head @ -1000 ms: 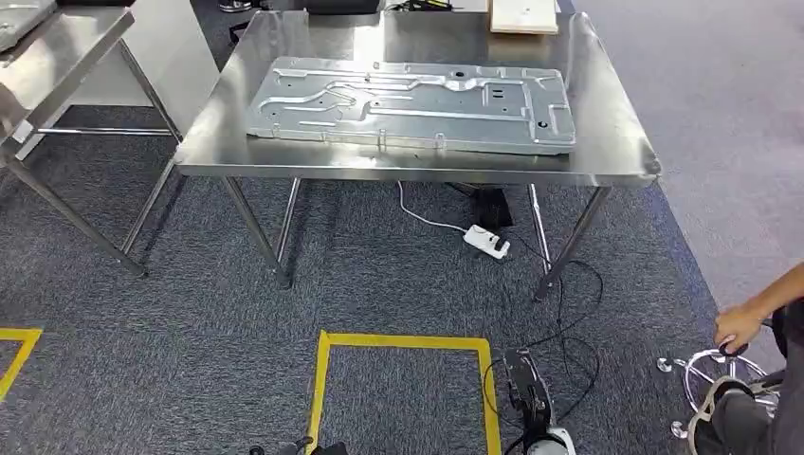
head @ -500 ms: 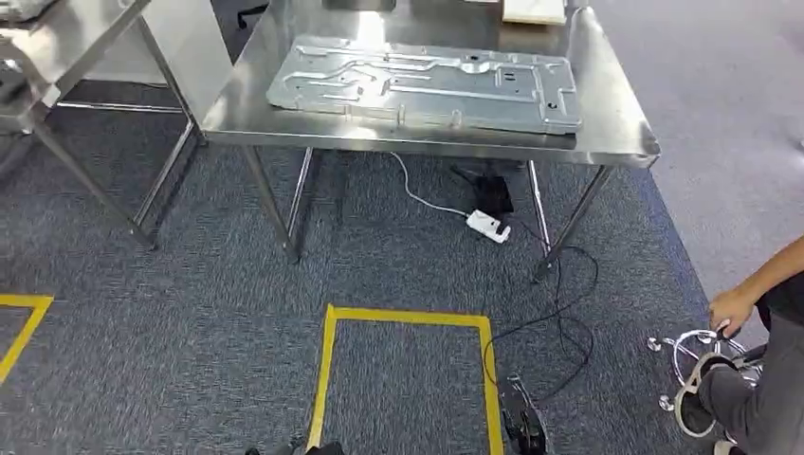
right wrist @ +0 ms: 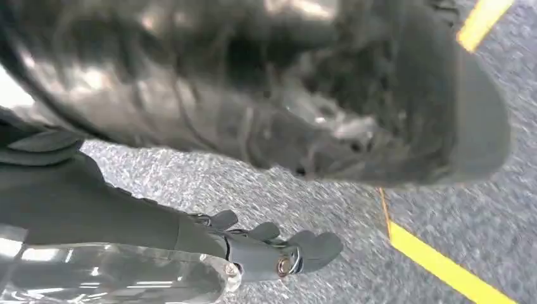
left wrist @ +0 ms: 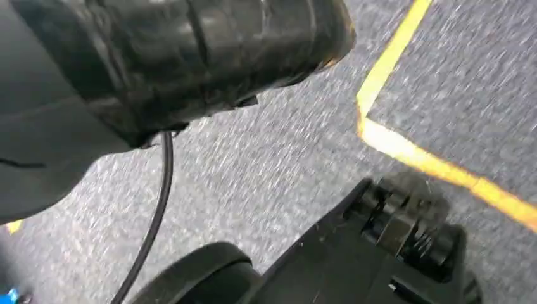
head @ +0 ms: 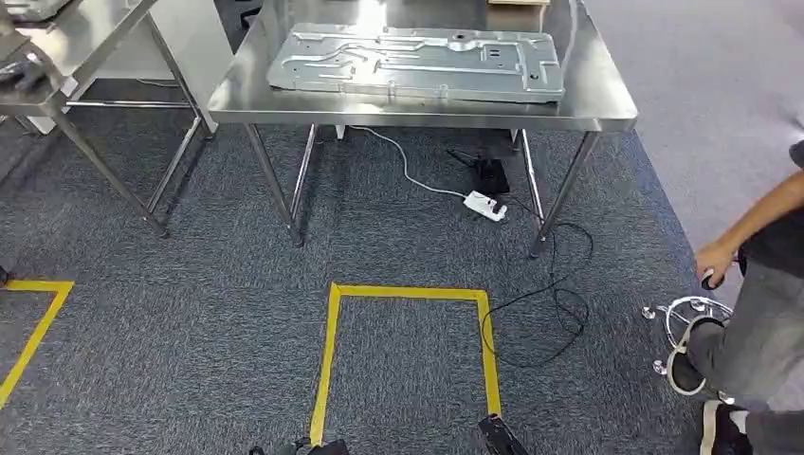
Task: Take the parts from the cabinet and place them on the table.
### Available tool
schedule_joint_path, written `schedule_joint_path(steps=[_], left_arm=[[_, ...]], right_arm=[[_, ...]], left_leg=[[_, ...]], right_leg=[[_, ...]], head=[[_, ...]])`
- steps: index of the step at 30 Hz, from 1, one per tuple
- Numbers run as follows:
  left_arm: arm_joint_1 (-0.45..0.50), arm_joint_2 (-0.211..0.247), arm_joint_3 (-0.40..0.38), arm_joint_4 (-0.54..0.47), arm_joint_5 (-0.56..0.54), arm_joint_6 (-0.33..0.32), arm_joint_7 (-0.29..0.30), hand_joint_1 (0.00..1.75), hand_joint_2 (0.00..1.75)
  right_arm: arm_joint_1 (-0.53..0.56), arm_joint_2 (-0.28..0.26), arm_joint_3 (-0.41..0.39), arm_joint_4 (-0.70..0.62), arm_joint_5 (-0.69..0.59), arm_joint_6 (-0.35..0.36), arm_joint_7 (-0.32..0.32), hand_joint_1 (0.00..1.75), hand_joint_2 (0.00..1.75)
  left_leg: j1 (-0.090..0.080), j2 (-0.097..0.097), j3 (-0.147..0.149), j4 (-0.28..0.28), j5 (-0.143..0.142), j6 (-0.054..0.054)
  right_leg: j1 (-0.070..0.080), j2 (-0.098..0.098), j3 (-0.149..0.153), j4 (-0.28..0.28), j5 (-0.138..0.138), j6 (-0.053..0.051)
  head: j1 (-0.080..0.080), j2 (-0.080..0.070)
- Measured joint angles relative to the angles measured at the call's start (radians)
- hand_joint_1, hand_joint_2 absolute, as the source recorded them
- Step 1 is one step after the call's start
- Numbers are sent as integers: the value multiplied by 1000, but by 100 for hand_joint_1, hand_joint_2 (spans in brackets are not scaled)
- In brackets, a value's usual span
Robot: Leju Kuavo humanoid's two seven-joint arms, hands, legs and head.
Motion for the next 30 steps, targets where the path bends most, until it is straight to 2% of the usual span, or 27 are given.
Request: schedule_joint_path(steps=[1,2,3,4,5,6,7,8,9,10,12,13,14,15,17,18,19,20,21,22,23,24,26,27,28,29,30], left_arm=[[-2,0,1,0,0,5,-3,0,0],[-5,0,2,0,-2,9,-5,0,0],[-8,0,2,0,-3,10,-7,0,0],[-9,0,2,0,-8,10,-7,0,0],[-9,0,2,0,-13,9,-7,0,0],[-11,0,2,0,-17,7,-7,0,0],[-15,0,2,0,-23,3,-8,0,0],[-20,0,2,-1,-24,1,-8,0,0],[-30,0,2,-1,-26,0,-8,0,0],[-38,0,2,-1,-29,-6,-8,0,0],[-37,1,2,-1,-37,-15,-8,0,0],[-31,1,2,-1,-41,-18,-8,0,0],[-29,1,2,-1,-44,-22,-8,0,0],[-28,0,2,-1,-45,-24,-8,0,0],[-29,-2,2,-1,-47,-26,-10,0,0],[-28,-2,2,-1,-47,-26,-10,0,0],[-27,-1,2,-1,-47,-27,-10,0,0],[-26,0,2,-1,-47,-27,-10,0,0],[-26,0,2,-1,-47,-27,-10,0,0],[-27,-1,2,-1,-47,-27,-10,0,0],[-28,-2,2,-1,-47,-27,-10,0,0],[-30,-2,2,-1,-47,-27,-10,0,0],[-30,-2,2,-1,-51,-27,-10,0,0],[-28,-2,2,-1,-53,-28,-10,0,0],[-27,-1,2,-1,-55,-28,-10,0,0],[-28,-1,2,-1,-56,-29,-10,0,0],[-31,-1,1,-1,-58,-29,-10,0,0]], right_arm=[[-14,0,13,1,7,11,9,0,0],[-29,0,30,1,12,19,16,0,0],[-40,0,46,1,16,23,20,0,0],[-45,2,58,1,18,23,20,0,0],[-45,3,68,1,21,23,20,0,0],[-43,3,79,2,27,24,19,0,0],[-42,3,88,2,30,25,17,0,0],[-37,4,95,2,32,25,14,0,0],[-37,6,103,3,34,25,12,0,0],[-38,6,108,4,34,22,11,0,0],[-40,8,120,4,30,19,5,0,0],[-40,8,124,4,28,17,2,0,0],[-39,8,124,5,26,17,-1,0,0],[-38,8,124,5,26,16,-2,0,0],[-33,8,128,7,26,17,-2,0,0],[-32,8,130,8,26,17,-2,0,0],[-31,8,132,8,26,17,-2,0,0],[-31,8,132,10,26,17,-2,0,0],[-31,8,132,10,26,17,-2,0,0],[-32,8,132,10,26,17,-2,0,0],[-33,7,132,11,26,17,-2,0,0],[-33,7,133,12,26,16,-2,0,0],[-30,7,133,13,26,16,-2,0,0],[-31,8,133,14,26,16,-2,0,0],[-33,11,134,14,26,16,-4,0,0],[-35,10,134,15,24,13,-6,0,0],[-35,10,134,15,23,11,-10,0,0]], left_leg=[[5,0,-16,73,-59,-6],[8,0,-29,148,-80,-11],[10,0,-32,201,-57,-13],[12,0,-24,223,-6,-15],[13,1,0,212,43,-15],[13,5,50,161,66,-13],[12,27,128,68,40,-7],[7,45,215,-33,-13,-2],[1,42,243,-105,-46,5],[1,38,240,-121,-58,14],[3,21,230,-124,-46,27],[9,18,238,-130,-35,35],[8,12,231,-130,-30,41],[7,7,224,-128,-23,49],[3,-6,210,-126,-15,54],[3,-17,204,-123,-12,53],[3,-27,200,-118,-11,52],[3,-36,196,-113,-10,52],[3,-48,193,-107,-11,51],[3,-57,192,-101,-13,48],[2,-64,184,-96,-14,44],[0,-74,174,-84,-15,39],[6,-89,166,-89,-7,26],[7,-99,165,-90,-4,19],[3,-93,158,-85,-12,15],[2,-55,148,-57,-32,7],[5,-35,120,0,-65,0]], right_leg=[[0,1,-17,1,13,-2],[0,1,-33,2,26,-2],[0,0,-50,3,37,-1],[0,-10,-65,5,47,0],[0,-17,-81,9,55,2],[0,-25,-92,15,63,5],[1,-31,-100,22,70,10],[6,-39,-106,25,71,13],[6,-51,-108,29,74,18],[6,-61,-114,31,83,26],[6,-78,-114,28,91,35],[1,-65,-118,40,81,41],[-1,-33,-131,73,46,45],[-2,-14,-159,141,-4,46],[-2,-2,-221,300,-80,50],[-2,-1,-234,342,-88,50],[-2,0,-223,331,-74,50],[-2,1,-187,278,-40,49],[-3,6,-137,191,2,46],[-4,25,-88,105,36,43],[-7,72,-64,62,21,35],[-8,71,-66,44,24,35],[-1,55,-70,51,25,31],[-4,46,-69,45,28,24],[-14,35,-66,35,35,15],[-13,27,-64,32,37,11],[-12,18,-66,32,37,7]], head=[[1,0],[0,0],[0,0],[0,0],[1,0],[0,0],[0,0],[0,0],[0,0],[0,0],[-1,0],[0,0],[0,0],[3,0],[3,0],[3,0],[2,0],[3,0],[3,0],[3,0],[2,0],[1,0],[3,0],[2,0],[2,0],[-1,0],[-11,0]])
